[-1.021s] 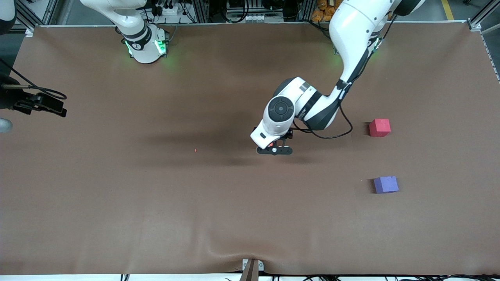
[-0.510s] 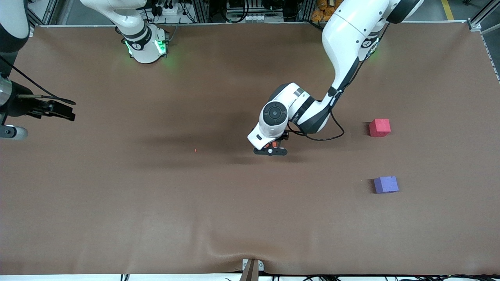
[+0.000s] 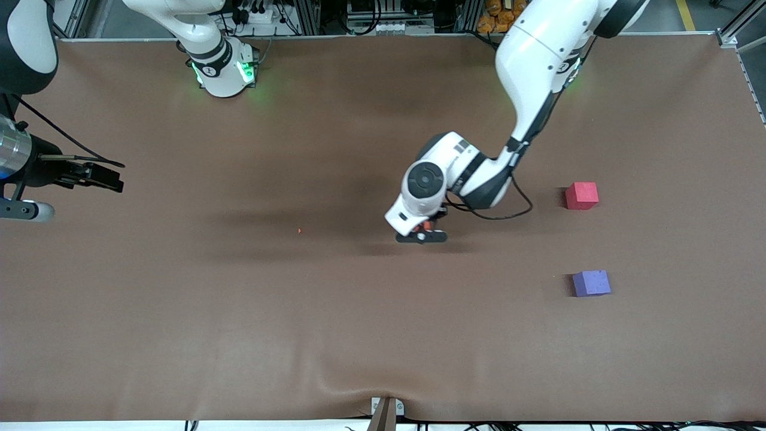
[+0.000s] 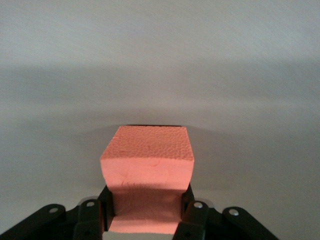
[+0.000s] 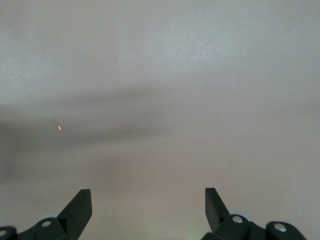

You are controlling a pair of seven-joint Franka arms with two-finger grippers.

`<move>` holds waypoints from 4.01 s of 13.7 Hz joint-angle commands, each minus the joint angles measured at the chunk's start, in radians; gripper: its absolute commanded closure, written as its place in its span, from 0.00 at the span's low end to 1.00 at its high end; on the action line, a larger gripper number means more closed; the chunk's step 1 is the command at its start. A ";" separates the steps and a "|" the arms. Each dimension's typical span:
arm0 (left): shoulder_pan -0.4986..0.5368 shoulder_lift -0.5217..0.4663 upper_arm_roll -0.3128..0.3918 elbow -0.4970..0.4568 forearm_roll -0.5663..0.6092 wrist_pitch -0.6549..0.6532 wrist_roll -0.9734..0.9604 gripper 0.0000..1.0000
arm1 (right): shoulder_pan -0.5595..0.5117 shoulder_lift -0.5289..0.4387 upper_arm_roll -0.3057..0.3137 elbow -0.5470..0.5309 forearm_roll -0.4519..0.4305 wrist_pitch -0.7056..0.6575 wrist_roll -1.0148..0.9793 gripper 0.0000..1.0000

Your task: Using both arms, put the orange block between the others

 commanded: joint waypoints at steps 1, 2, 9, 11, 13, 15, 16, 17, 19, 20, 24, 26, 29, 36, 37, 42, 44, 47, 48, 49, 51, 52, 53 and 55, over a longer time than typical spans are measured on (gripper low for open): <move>0.143 -0.153 -0.008 -0.024 0.031 -0.152 0.015 1.00 | -0.020 -0.031 0.012 0.012 0.023 -0.027 -0.013 0.00; 0.197 -0.182 -0.009 -0.031 0.031 -0.186 0.061 1.00 | -0.020 -0.031 0.014 0.032 0.026 -0.051 -0.013 0.00; 0.576 -0.320 -0.015 -0.274 0.054 -0.113 0.370 1.00 | -0.002 -0.043 -0.029 0.063 0.056 -0.111 -0.021 0.00; 0.643 -0.326 -0.015 -0.362 0.066 0.020 0.454 1.00 | 0.009 -0.045 -0.031 0.073 0.023 -0.111 -0.024 0.00; 0.685 -0.316 -0.017 -0.396 0.067 0.082 0.500 1.00 | 0.009 -0.045 -0.032 0.077 0.020 -0.111 -0.021 0.00; 0.690 -0.299 -0.017 -0.425 0.067 0.138 0.502 1.00 | 0.006 -0.049 -0.031 0.077 0.019 -0.114 -0.024 0.00; 0.699 -0.290 -0.017 -0.431 0.066 0.154 0.502 1.00 | 0.004 -0.049 -0.029 0.077 0.025 -0.114 -0.021 0.00; 0.702 -0.279 -0.017 -0.431 0.066 0.156 0.502 1.00 | 0.010 -0.049 -0.026 0.077 0.019 -0.113 -0.019 0.00; 0.702 -0.262 -0.017 -0.431 0.066 0.159 0.502 0.97 | 0.012 -0.048 -0.022 0.077 0.023 -0.113 -0.010 0.00; 0.702 -0.254 -0.017 -0.431 0.066 0.169 0.505 0.96 | 0.013 -0.048 -0.014 0.077 0.020 -0.113 -0.011 0.00; 0.705 -0.230 -0.015 -0.429 0.066 0.186 0.551 0.94 | 0.010 -0.048 -0.012 0.078 0.019 -0.111 -0.019 0.00; 0.717 -0.227 -0.015 -0.429 0.066 0.192 0.586 0.91 | 0.012 -0.048 -0.011 0.078 0.023 -0.111 -0.010 0.00; 0.736 -0.227 -0.017 -0.426 0.067 0.192 0.646 0.78 | 0.013 -0.046 -0.009 0.084 0.026 -0.113 -0.010 0.00; 0.731 -0.246 -0.017 -0.376 0.064 0.173 0.643 0.00 | 0.022 -0.045 -0.011 0.086 0.025 -0.111 -0.010 0.00; 0.725 -0.263 -0.017 -0.347 0.066 0.141 0.643 0.00 | 0.022 -0.045 -0.012 0.086 0.025 -0.111 -0.010 0.00; 0.724 -0.297 -0.029 0.008 0.061 -0.209 0.643 0.00 | 0.021 -0.043 -0.014 0.086 0.022 -0.111 -0.015 0.00; 0.724 -0.343 -0.037 0.113 0.049 -0.358 0.623 0.00 | 0.021 -0.042 -0.014 0.086 0.025 -0.111 -0.013 0.00; 0.727 -0.482 -0.040 0.117 0.049 -0.450 0.611 0.00 | 0.021 -0.040 -0.014 0.084 0.031 -0.111 -0.010 0.00; 0.727 -0.509 -0.046 0.118 0.048 -0.496 0.614 0.00 | 0.022 -0.040 -0.014 0.084 0.031 -0.111 -0.010 0.00; 0.724 -0.545 -0.048 0.121 0.031 -0.536 0.614 0.00 | 0.019 -0.040 -0.014 0.084 0.032 -0.111 -0.015 0.00; 0.724 -0.596 -0.048 0.121 -0.026 -0.593 0.608 0.00 | 0.019 -0.040 -0.016 0.084 0.031 -0.111 -0.010 0.00; 0.722 -0.613 -0.048 0.123 -0.028 -0.611 0.606 0.00 | 0.018 -0.040 -0.016 0.084 0.031 -0.113 -0.016 0.00; 0.724 -0.630 -0.054 0.123 -0.028 -0.611 0.606 0.00 | 0.016 -0.040 -0.016 0.086 0.031 -0.113 -0.021 0.00; 0.722 -0.659 -0.054 0.121 -0.032 -0.613 0.614 0.00 | 0.015 -0.043 -0.022 0.086 0.020 -0.130 -0.024 0.00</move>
